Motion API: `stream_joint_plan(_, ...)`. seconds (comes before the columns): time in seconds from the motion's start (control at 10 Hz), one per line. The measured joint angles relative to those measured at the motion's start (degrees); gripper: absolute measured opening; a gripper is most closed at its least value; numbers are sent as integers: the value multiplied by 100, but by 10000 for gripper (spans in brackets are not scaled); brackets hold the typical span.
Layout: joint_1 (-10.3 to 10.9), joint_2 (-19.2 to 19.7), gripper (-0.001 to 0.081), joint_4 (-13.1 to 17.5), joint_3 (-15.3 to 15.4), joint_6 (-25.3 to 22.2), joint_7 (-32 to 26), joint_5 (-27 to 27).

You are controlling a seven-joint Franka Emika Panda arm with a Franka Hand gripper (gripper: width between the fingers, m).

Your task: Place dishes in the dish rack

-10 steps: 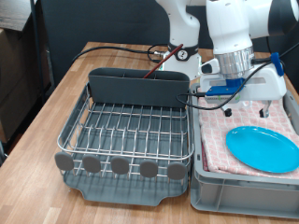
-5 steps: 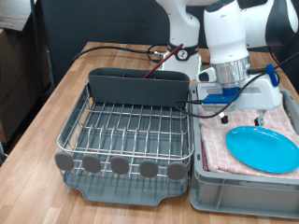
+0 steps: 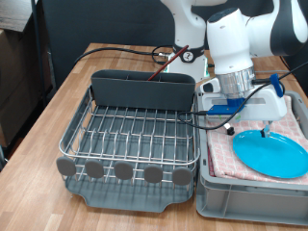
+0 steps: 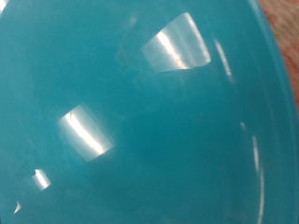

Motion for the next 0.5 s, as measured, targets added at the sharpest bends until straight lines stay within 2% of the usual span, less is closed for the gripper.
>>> stream_joint_plan(0.3, -20, 35, 803, 80, 33, 36, -278, 298)
stream_joint_plan(0.4, -9, 58, 726, 81, 23, 116, -194, 290)
stream_joint_plan(0.5, 21, 93, 726, 81, -4, 178, -44, 242)
